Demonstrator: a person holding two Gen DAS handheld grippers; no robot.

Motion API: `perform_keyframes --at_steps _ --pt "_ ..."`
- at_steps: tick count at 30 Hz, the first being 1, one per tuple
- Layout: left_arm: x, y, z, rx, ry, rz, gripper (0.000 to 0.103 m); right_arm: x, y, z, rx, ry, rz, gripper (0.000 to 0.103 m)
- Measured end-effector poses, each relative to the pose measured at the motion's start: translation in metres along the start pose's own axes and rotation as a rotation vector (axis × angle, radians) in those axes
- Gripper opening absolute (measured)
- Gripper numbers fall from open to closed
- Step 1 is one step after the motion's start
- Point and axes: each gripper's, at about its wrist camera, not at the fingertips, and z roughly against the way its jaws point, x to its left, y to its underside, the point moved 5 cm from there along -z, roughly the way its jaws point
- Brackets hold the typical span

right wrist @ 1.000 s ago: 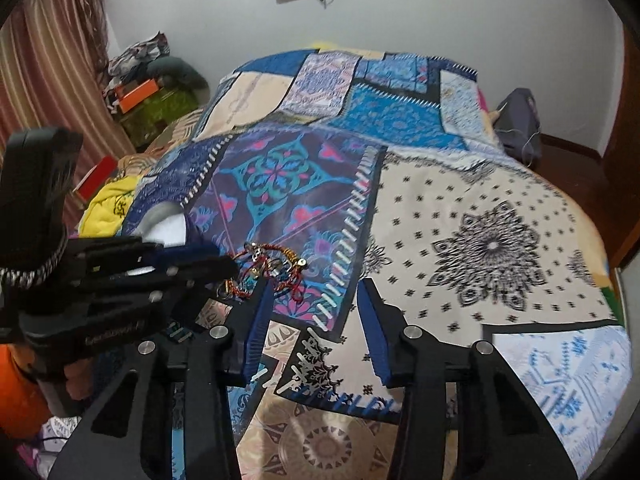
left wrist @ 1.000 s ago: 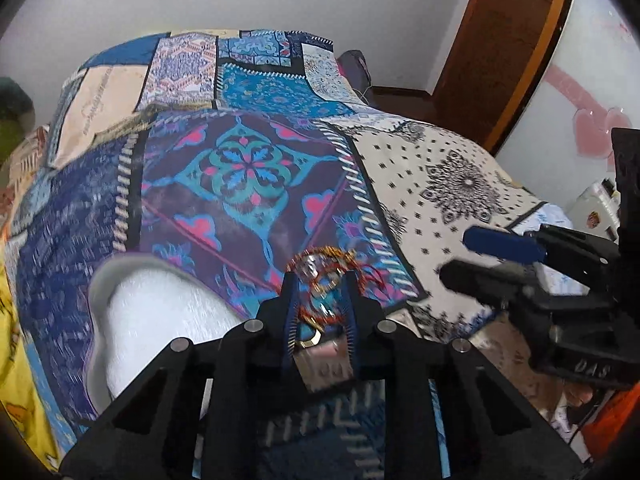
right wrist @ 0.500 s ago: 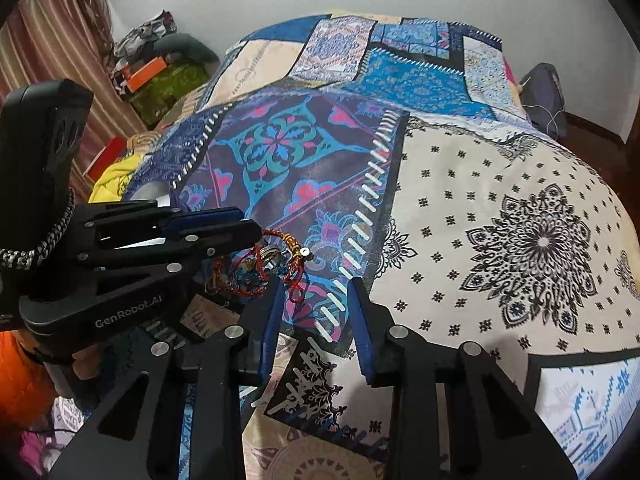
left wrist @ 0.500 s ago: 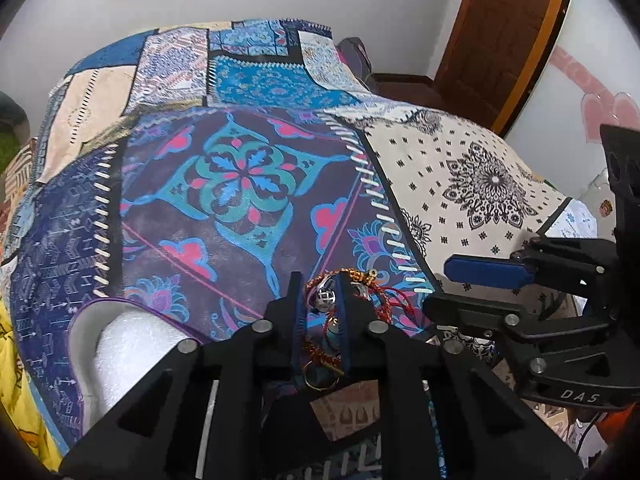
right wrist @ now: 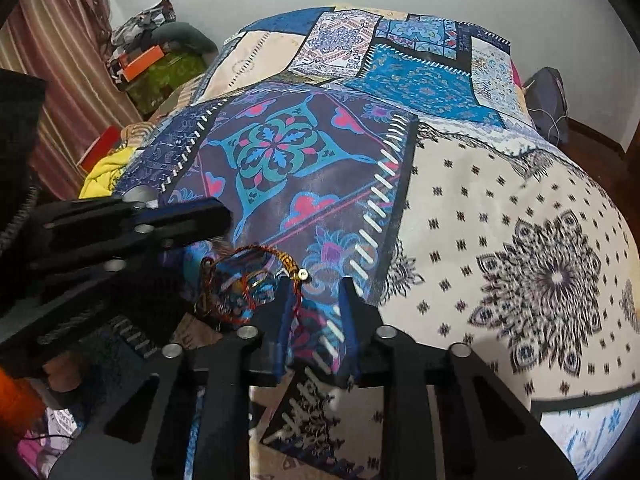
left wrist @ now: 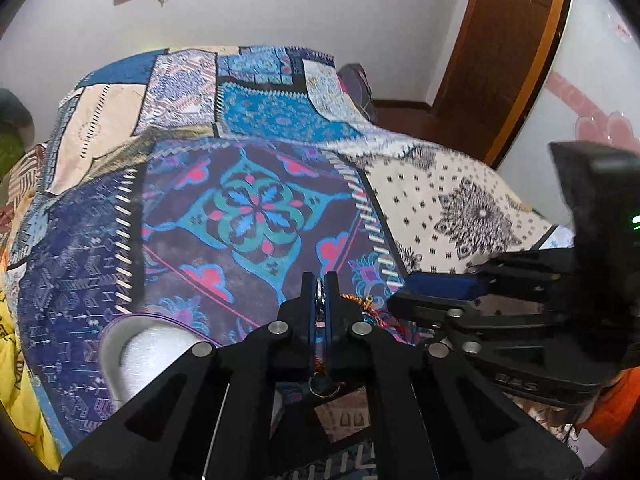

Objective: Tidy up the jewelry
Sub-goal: 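Close the left gripper on the bracelet and lift it over the box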

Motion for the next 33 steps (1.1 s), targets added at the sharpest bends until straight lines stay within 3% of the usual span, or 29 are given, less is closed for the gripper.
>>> perform_keyframes --at_steps 11,15,33 --pt "0.014 -0.001 0.015 -0.037 0.007 0.033 0.002 0.012 -0.004 -0.021 0.049 0.028 0.068 0.016" --pt "0.016 0.001 0.017 -0.037 0.011 0.045 0.002 0.013 -0.004 -0.024 0.055 0.036 0.071 0.010" --pt "0.019 -0.005 0.059 -0.104 -0.005 0.062 0.002 0.024 -0.014 0.019 -0.038 0.011 0.032 0.009"
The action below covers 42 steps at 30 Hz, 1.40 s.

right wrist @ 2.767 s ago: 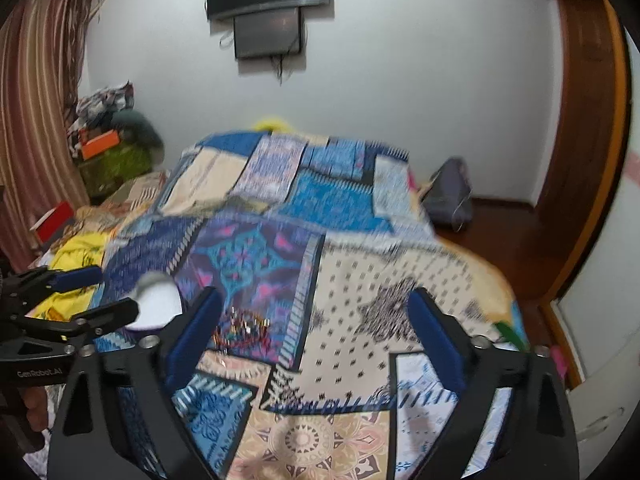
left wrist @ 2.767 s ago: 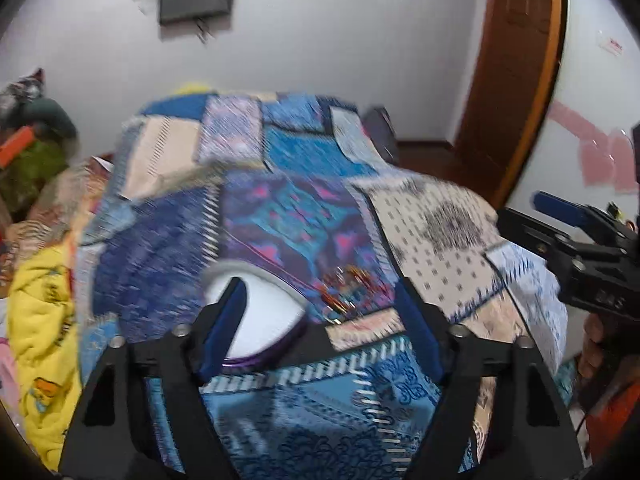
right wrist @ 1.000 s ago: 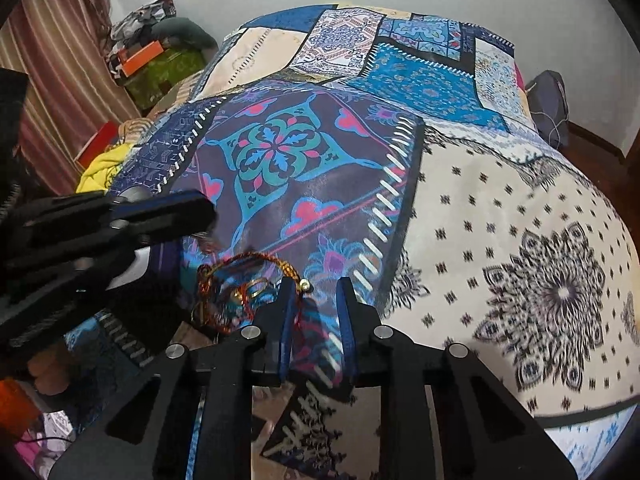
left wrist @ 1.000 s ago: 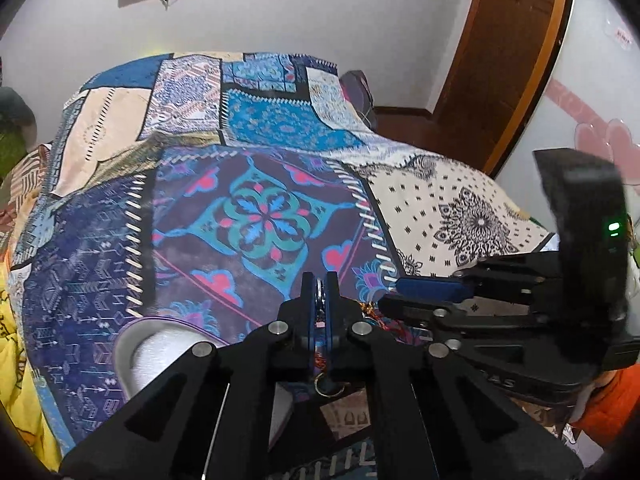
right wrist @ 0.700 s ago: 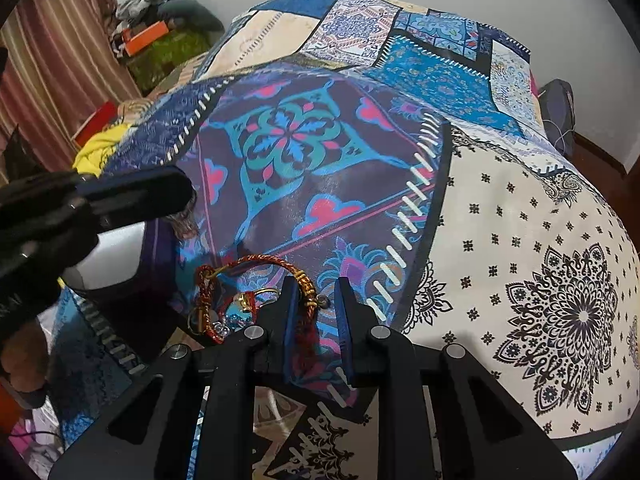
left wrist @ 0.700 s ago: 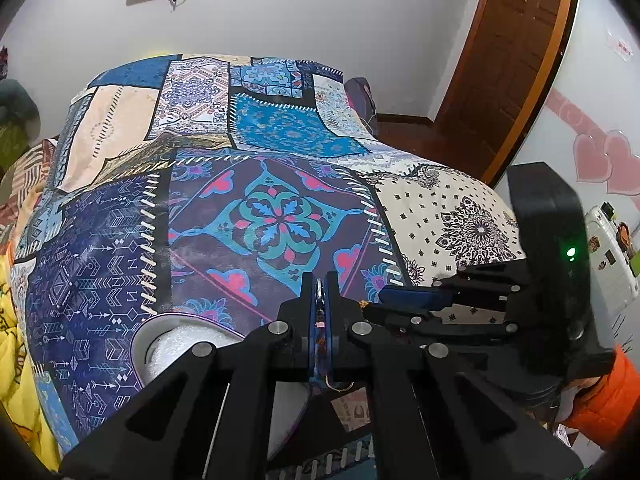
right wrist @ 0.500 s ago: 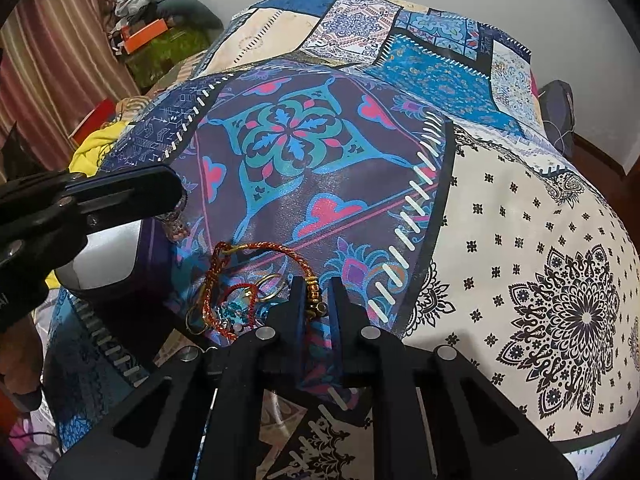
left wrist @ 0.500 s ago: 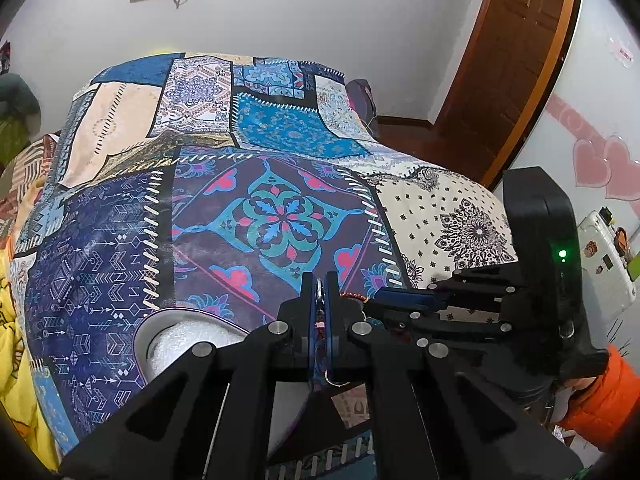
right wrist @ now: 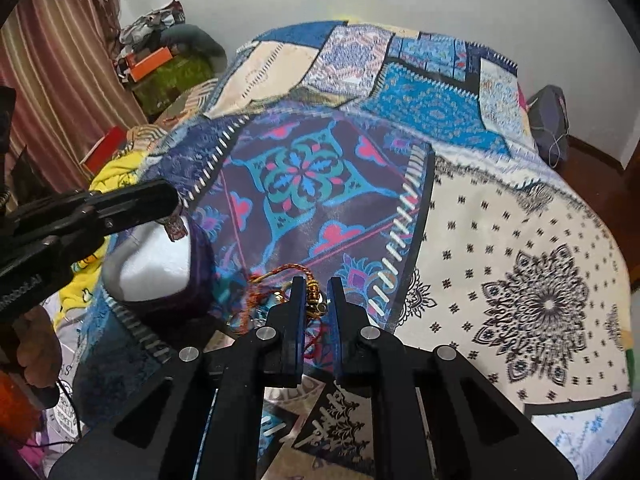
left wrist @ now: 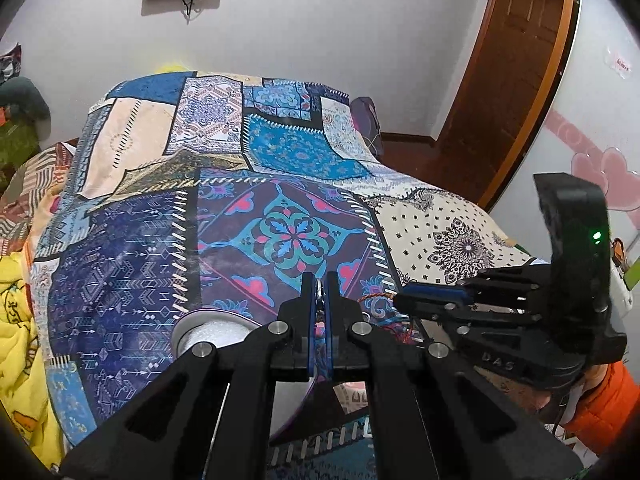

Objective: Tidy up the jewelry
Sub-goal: 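Close the left gripper on the bracelet and lift it over the box, then lower the bracelet into the heart box and open the left gripper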

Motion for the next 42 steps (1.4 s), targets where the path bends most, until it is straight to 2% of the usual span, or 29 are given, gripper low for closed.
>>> perform_keyframes --at_steps 12,24,34,42 --pt "0.007 -0.001 0.037 -0.046 -0.027 0.002 0.002 0.022 -0.019 0.037 -0.089 0.023 0.035 0.009" --pt "0.027 0.004 0.067 -0.077 -0.058 0.017 0.002 0.054 -0.033 0.057 -0.155 0.012 0.078 0.009" --pt "0.048 0.011 0.088 -0.087 -0.091 0.009 0.002 0.096 -0.043 0.053 -0.178 -0.057 0.121 0.009" --pt "0.065 0.023 0.095 -0.079 -0.106 0.034 0.002 0.136 -0.041 0.035 -0.152 -0.131 0.174 0.009"
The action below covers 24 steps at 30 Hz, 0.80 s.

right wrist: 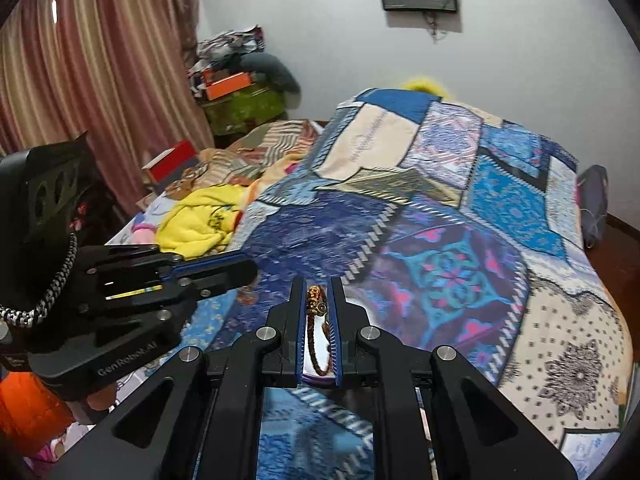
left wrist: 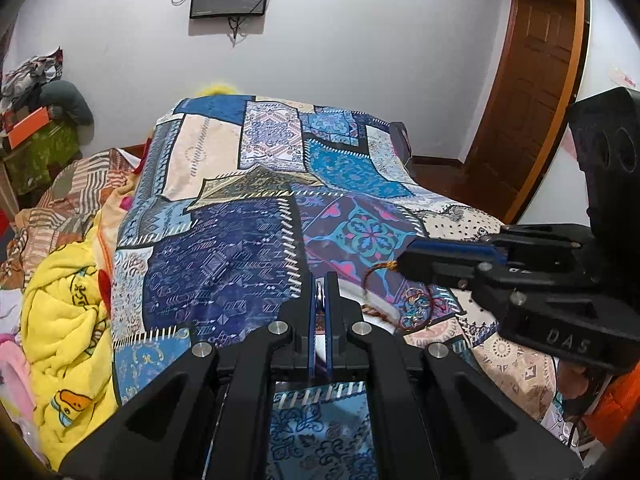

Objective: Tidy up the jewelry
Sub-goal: 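Lower the bracelet into the heart box and open the left gripper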

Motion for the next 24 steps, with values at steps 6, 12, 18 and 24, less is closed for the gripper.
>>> perform_keyframes --at_steps 6,12,18,24 --pt "0.007 0.009 -0.006 0.022 -0.001 0.015 0.002 0.005 0.011 -0.026 0.055 -0.049 -0.020 0.009" --pt "0.005 0.016 -0.020 0.059 0.019 0.019 0.002 -0.015 0.022 -0.048 0.115 -0.048 -0.080 0.009" --pt "-0.007 0.023 -0.038 0.097 0.045 0.004 0.002 -0.032 0.027 -0.048 0.127 -0.005 -0.096 0.010" --pt "-0.020 0.025 -0.057 0.131 0.066 -0.015 0.002 -0.042 0.032 -0.047 0.135 0.054 -0.080 0.011"
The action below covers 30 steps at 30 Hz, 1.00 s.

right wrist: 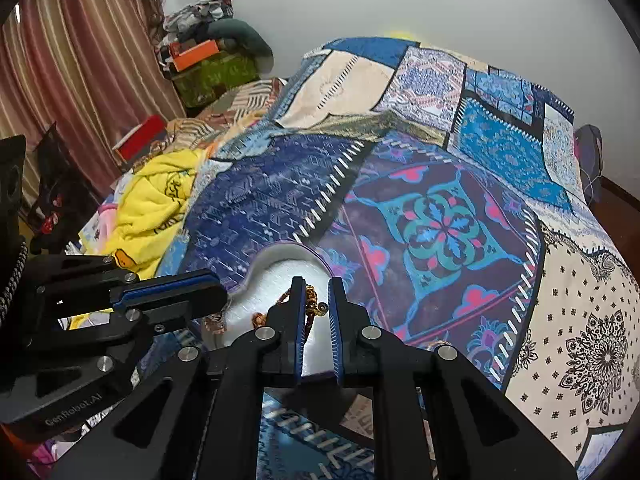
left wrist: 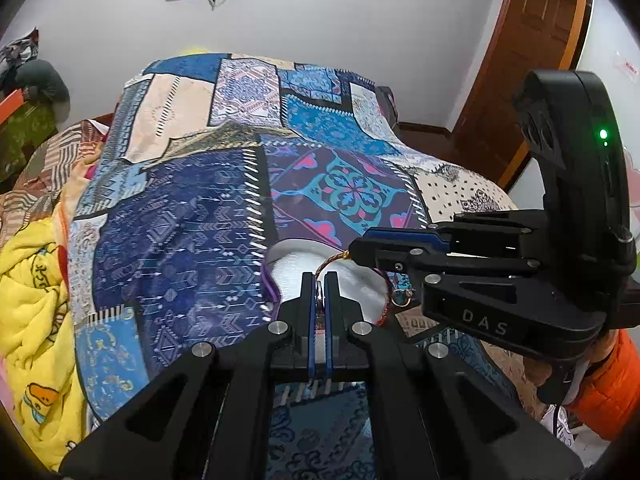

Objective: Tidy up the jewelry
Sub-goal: 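Lower the bracelet into the heart box and open the left gripper, then withdraw the left gripper and move it toward the rings on the quilt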

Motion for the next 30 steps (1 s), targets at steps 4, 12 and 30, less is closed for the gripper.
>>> perform_keyframes --at_steps 4,12,30 --pt "-0.005 0.000 -0.011 0.026 0.011 -0.007 0.002 -0.009 0.001 -0.003 0.018 -0.002 -0.017 0.024" --pt "-0.006 -0.003 -0.018 0.041 -0.020 -0.021 0.006 -0.021 -0.002 0.015 -0.027 0.026 -0.029 0.029" --pt "-0.017 -0.013 0.026 -0.065 -0.145 -0.054 0.061 -0.040 0.009 0.059 -0.077 0.145 -0.024 0.034"
